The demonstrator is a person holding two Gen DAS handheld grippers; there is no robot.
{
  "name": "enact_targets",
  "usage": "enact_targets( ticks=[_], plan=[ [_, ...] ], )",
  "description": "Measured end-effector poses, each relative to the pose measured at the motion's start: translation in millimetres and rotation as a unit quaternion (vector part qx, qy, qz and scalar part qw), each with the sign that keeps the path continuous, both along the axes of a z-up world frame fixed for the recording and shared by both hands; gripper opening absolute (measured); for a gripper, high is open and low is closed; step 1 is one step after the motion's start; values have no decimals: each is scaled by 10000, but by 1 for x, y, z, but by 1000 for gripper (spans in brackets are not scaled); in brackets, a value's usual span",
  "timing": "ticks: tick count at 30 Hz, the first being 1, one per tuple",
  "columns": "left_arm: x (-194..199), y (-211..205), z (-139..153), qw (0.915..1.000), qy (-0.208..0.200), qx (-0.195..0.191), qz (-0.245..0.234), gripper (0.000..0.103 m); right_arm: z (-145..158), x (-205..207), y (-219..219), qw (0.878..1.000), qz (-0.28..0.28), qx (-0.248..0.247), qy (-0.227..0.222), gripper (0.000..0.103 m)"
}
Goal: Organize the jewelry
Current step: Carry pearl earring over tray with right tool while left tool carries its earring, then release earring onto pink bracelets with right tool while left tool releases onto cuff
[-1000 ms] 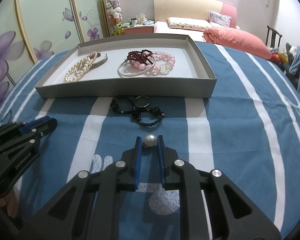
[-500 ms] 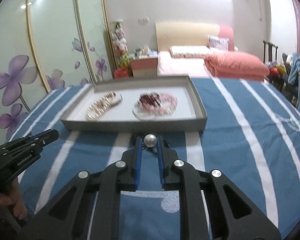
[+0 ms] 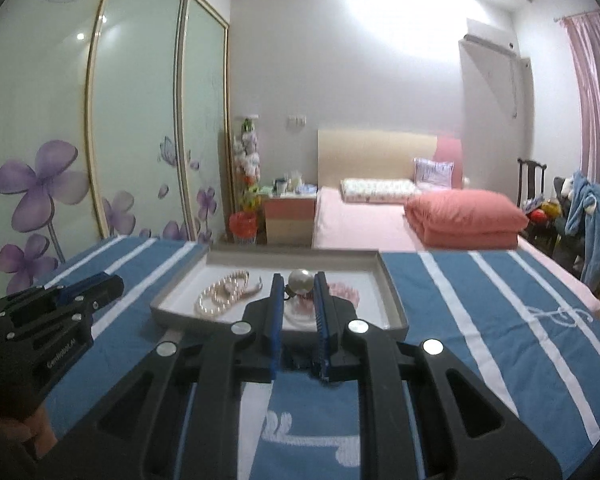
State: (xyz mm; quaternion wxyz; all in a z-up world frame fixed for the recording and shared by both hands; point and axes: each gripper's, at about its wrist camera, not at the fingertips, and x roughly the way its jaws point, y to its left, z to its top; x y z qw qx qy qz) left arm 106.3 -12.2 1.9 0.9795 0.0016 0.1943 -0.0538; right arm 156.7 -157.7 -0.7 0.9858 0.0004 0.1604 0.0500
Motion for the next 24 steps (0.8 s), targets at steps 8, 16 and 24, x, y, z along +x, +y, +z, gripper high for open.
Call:
enact_targets(
  ticks=[8,16,24],
  plan=[
    [2,-2,-1,10000,-69,-10,68,14,0,4,7,9996,-135,-154,-210,16],
    [1,1,-4,9999,-98,-1,120,14,-3,6,10,9994,-191,-182,-226,16],
    [11,0,-3,10000,-39,32,13,14,-1,13,9,9993,-176,-188,-257,16]
  ],
)
